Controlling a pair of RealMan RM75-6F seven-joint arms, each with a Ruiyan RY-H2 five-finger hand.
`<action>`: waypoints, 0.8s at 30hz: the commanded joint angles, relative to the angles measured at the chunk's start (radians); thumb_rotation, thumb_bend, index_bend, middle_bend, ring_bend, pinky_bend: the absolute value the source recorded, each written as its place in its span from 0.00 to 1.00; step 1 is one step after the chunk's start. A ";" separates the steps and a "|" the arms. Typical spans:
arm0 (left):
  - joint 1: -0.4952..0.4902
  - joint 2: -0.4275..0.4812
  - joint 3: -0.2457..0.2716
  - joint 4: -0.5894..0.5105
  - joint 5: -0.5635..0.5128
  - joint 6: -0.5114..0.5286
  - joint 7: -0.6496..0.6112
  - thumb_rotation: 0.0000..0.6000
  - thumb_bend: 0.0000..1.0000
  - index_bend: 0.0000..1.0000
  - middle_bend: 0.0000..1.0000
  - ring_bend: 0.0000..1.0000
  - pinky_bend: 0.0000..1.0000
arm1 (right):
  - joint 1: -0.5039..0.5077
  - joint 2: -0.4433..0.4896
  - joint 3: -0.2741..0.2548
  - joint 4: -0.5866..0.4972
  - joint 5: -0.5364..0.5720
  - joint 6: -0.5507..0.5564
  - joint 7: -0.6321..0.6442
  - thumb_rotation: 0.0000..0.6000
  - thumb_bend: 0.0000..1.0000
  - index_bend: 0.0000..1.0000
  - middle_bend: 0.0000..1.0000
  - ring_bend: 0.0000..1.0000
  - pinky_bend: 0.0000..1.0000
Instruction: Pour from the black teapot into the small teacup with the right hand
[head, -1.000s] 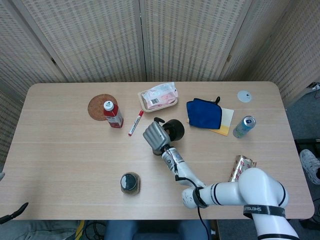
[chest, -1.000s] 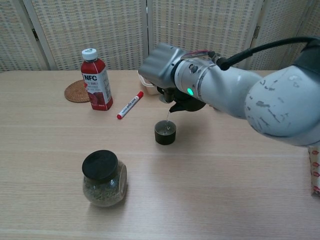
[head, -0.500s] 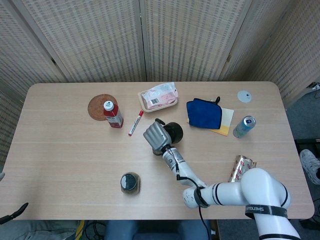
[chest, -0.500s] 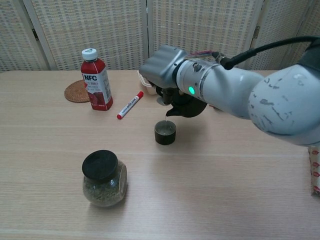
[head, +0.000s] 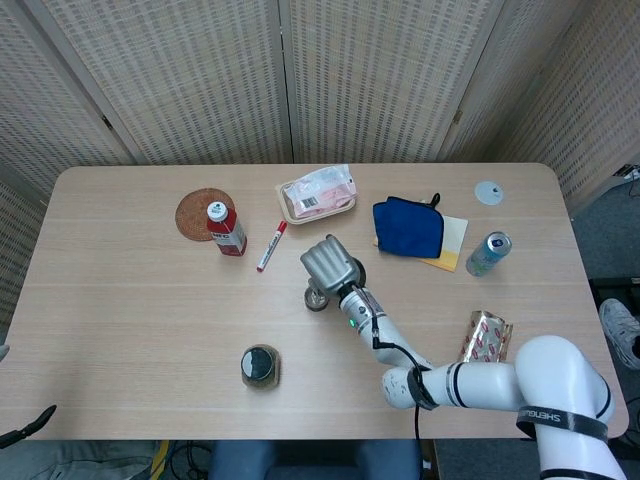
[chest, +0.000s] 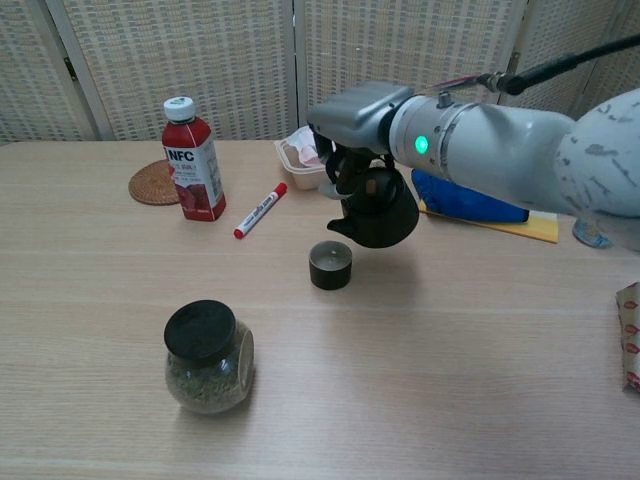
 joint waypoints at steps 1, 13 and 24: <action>-0.002 0.001 0.000 -0.003 0.002 -0.002 0.003 0.47 0.00 0.11 0.00 0.00 0.00 | -0.040 0.057 0.017 -0.045 -0.002 -0.015 0.078 0.80 0.37 0.93 0.97 0.91 0.47; -0.022 -0.003 0.001 -0.025 0.015 -0.026 0.035 0.48 0.00 0.11 0.00 0.00 0.00 | -0.171 0.153 -0.024 -0.024 -0.113 -0.074 0.348 0.80 0.36 0.91 0.94 0.88 0.47; -0.028 -0.006 0.004 -0.035 0.012 -0.037 0.050 0.47 0.00 0.11 0.00 0.00 0.00 | -0.238 0.106 -0.054 0.107 -0.241 -0.098 0.514 0.80 0.34 0.90 0.93 0.86 0.48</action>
